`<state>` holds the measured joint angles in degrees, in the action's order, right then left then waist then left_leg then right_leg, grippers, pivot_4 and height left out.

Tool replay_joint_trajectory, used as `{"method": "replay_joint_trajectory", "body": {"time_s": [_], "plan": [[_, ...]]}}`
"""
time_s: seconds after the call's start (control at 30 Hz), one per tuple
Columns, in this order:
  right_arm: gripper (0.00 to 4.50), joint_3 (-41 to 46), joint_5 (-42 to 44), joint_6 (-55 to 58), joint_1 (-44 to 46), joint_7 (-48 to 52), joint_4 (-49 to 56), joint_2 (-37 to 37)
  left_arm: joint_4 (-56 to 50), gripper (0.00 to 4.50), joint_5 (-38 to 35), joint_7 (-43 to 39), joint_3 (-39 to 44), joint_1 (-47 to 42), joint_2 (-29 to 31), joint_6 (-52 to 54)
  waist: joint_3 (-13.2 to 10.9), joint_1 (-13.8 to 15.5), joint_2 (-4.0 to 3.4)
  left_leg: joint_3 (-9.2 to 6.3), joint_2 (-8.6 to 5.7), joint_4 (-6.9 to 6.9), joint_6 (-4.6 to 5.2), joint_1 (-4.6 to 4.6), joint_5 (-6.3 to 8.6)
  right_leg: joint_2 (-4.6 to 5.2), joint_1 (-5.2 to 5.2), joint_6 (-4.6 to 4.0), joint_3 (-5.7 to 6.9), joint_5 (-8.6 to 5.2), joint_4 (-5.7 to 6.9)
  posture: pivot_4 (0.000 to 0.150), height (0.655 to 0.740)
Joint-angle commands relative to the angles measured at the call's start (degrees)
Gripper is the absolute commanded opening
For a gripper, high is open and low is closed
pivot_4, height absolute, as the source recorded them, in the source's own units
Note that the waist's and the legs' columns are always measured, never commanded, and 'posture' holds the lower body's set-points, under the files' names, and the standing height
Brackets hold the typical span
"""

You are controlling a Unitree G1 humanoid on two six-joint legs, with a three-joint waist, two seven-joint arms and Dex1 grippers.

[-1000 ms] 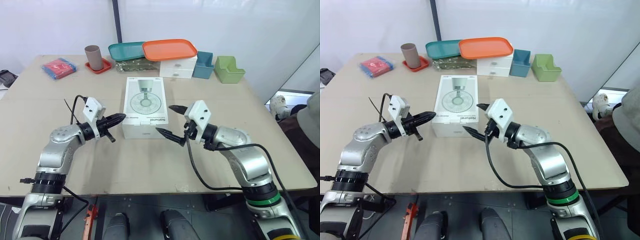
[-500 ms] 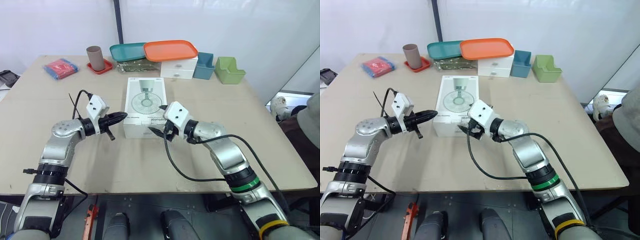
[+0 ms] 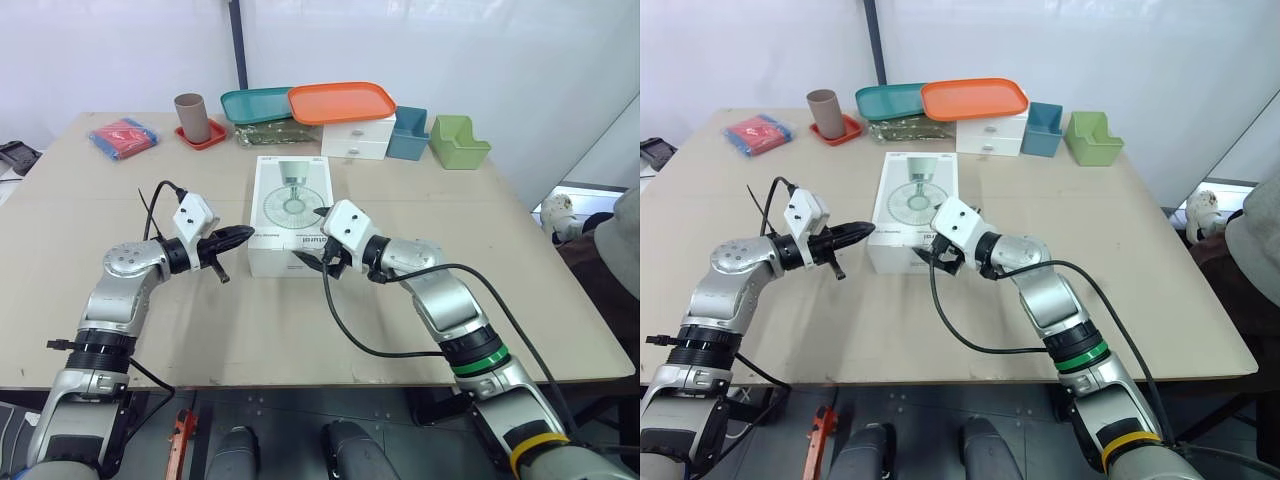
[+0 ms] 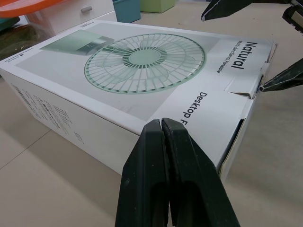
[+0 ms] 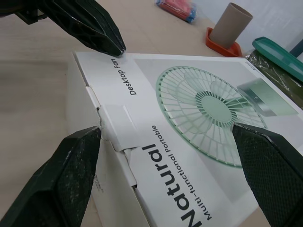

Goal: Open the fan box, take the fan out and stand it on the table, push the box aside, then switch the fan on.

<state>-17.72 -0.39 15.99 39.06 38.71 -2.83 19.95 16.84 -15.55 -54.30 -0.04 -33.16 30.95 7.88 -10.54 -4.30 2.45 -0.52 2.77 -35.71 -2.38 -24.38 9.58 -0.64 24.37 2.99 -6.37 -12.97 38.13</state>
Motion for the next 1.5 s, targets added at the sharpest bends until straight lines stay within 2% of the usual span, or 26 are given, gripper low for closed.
{"method": "replay_joint_trajectory", "body": {"time_s": [0.03,0.5,0.7,1.07,1.5], "plan": [[4.50,1.2,-0.8,0.2,2.1,-1.0,0.7,-0.7,0.4,0.14,1.4,-0.1,-1.2,1.3,-0.2,0.6,0.0,0.0,0.00,0.00,0.00,0.00,0.00,0.00,0.00,0.00,0.00,0.00,0.00,0.00,0.00,0.150,0.7400],[4.50,4.0,-1.4,2.2,4.9,-5.3,-2.9,-2.3,-0.2,0.14,1.6,-0.1,-1.6,1.5,-0.8,0.2,0.0,0.0,0.00,-0.01,0.00,0.03,0.00,0.00,0.00,0.01,-0.01,-0.01,0.01,-0.03,0.00,0.150,0.7400],[4.50,3.2,-0.1,1.2,3.1,-0.8,1.1,-0.3,0.5,0.14,1.9,-0.3,-1.6,1.1,-0.9,-0.3,0.0,0.1,0.00,0.00,-0.01,0.04,0.00,0.00,0.00,0.02,-0.01,0.01,0.01,-0.04,-0.01,0.150,0.7400],[4.50,-0.2,-3.7,6.9,4.3,2.5,9.6,2.2,0.2,0.14,2.0,-0.2,-1.6,0.9,-1.1,-0.2,0.0,0.2,0.00,0.00,-0.01,0.05,0.00,0.00,0.00,0.03,-0.01,-0.11,0.01,-0.13,-0.01,0.150,0.7400],[4.50,-2.1,-6.4,5.5,5.2,3.6,6.3,1.8,2.2,0.14,3.6,-1.7,-2.4,-1.7,-0.9,-1.5,0.0,0.4,0.00,0.00,-0.02,0.03,0.00,-0.01,0.00,0.04,-0.01,-0.15,0.02,-0.15,-0.01,0.150,0.7400]]}}
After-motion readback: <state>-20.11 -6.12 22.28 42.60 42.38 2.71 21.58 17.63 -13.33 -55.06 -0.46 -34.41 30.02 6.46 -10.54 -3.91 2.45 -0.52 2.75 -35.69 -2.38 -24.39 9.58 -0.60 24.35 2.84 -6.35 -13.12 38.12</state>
